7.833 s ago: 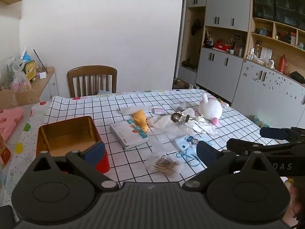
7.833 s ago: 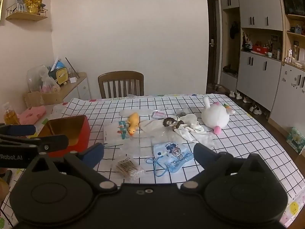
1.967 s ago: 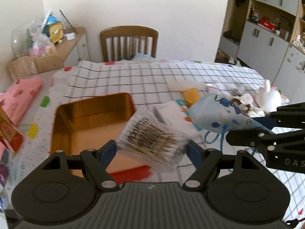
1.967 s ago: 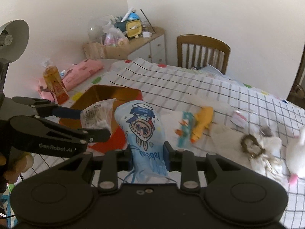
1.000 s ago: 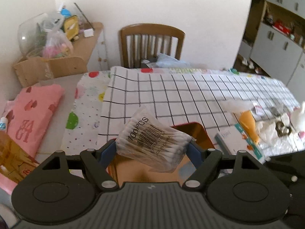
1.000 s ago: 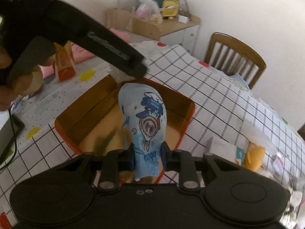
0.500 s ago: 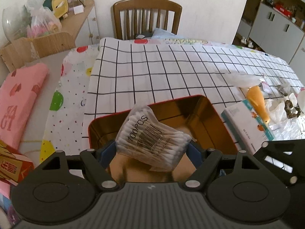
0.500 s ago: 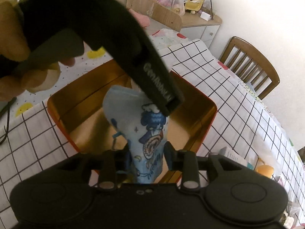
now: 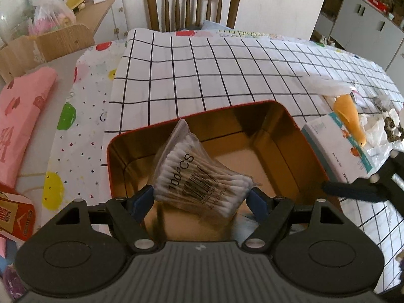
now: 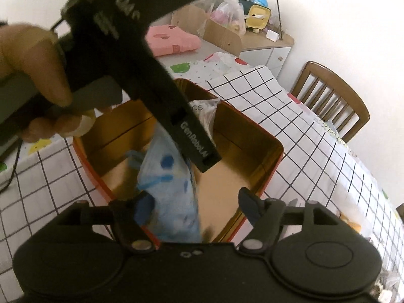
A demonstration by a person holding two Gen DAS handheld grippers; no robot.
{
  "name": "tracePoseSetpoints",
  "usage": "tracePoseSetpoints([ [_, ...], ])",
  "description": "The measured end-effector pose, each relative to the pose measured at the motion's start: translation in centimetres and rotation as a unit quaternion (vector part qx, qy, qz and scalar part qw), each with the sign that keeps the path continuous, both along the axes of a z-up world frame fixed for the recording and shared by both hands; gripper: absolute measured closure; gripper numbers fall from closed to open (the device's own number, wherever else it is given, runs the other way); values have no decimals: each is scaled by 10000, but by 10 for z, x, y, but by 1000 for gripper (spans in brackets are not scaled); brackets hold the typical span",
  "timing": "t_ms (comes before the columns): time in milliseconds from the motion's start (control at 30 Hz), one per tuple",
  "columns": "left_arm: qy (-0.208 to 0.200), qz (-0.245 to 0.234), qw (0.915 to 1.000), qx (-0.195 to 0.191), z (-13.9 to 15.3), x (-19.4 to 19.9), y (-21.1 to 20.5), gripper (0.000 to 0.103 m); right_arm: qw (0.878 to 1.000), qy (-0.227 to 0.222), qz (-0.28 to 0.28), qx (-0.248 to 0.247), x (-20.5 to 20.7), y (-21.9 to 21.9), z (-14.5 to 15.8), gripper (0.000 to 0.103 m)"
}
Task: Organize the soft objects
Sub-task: 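Drop the blue bag into the tin box with the right gripper while the left drops the swabs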
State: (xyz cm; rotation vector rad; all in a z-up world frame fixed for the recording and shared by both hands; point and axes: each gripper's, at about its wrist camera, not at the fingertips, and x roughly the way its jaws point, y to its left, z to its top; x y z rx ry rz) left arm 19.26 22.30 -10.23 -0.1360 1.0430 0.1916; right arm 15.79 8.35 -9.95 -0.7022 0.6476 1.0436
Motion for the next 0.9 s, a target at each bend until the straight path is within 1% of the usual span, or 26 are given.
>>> tracePoseSetpoints([
  [67, 23, -30, 10000, 13, -2, 0, 0, 23, 9999, 89, -34, 111, 2, -3, 3, 25],
  [200, -15, -85, 10000, -31, -3, -3, -2, 23, 9990, 286, -180, 308, 7, -10, 10, 23],
  [400, -160, -137, 9998, 53, 5, -10, -7, 23, 9961, 561, -364, 579, 16, -22, 20, 19],
  [633, -519, -178, 9983, 185, 29, -24, -17, 23, 9912, 715, -638, 908, 21, -46, 37, 18],
  [733, -709, -232, 9968, 292, 43, -32, -27, 23, 9886, 765, -761, 1054, 22, -58, 45, 17],
  [900, -1003, -297, 9940, 335, 63, -44, -44, 23, 9842, 784, -919, 1291, 20, -81, 58, 17],
])
